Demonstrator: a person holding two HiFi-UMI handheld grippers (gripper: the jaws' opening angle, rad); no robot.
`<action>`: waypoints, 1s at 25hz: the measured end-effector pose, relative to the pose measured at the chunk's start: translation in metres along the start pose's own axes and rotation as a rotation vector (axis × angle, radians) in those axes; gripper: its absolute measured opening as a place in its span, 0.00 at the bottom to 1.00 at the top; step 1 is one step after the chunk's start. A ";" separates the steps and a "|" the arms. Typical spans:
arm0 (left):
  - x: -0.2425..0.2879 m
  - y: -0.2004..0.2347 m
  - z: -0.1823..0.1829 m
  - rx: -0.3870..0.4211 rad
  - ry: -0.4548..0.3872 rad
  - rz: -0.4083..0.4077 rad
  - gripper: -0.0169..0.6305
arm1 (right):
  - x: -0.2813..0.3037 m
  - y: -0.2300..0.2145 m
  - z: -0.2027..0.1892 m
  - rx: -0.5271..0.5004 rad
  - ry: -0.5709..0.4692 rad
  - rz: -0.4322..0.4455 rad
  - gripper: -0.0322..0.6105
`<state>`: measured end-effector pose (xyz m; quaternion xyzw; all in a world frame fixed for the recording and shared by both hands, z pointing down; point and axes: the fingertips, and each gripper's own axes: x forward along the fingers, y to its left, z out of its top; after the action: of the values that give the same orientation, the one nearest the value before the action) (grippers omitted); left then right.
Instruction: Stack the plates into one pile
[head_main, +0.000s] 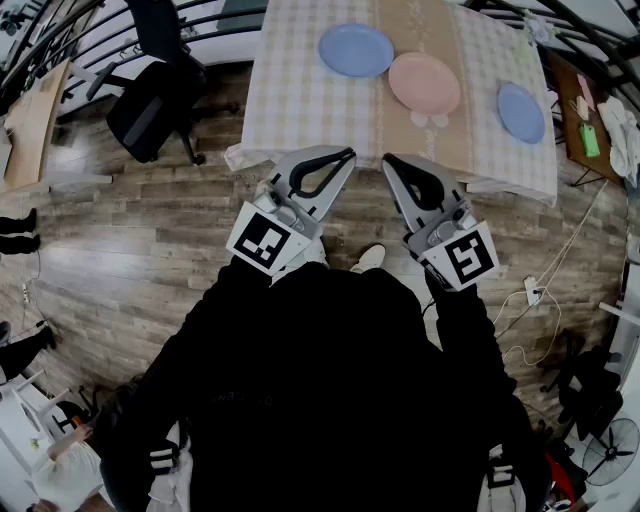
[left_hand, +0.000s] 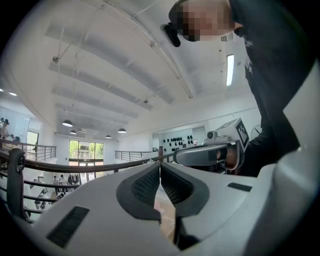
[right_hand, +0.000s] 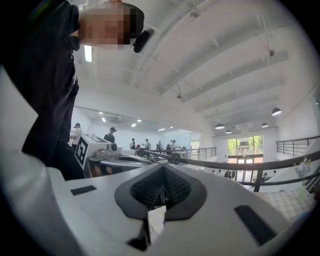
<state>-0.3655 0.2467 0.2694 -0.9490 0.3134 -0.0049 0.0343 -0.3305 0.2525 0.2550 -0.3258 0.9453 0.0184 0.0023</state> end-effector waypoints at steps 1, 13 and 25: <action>-0.001 -0.001 0.000 -0.003 -0.006 -0.001 0.06 | 0.000 0.001 -0.001 -0.002 0.000 0.003 0.04; -0.019 -0.001 -0.003 -0.046 -0.003 0.000 0.06 | 0.004 0.020 -0.006 0.020 0.019 0.004 0.04; -0.037 0.010 -0.006 -0.080 -0.026 -0.080 0.06 | 0.020 0.039 -0.012 0.013 0.048 -0.054 0.05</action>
<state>-0.4013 0.2598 0.2749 -0.9613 0.2747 0.0184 0.0002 -0.3703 0.2701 0.2684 -0.3515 0.9360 0.0043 -0.0178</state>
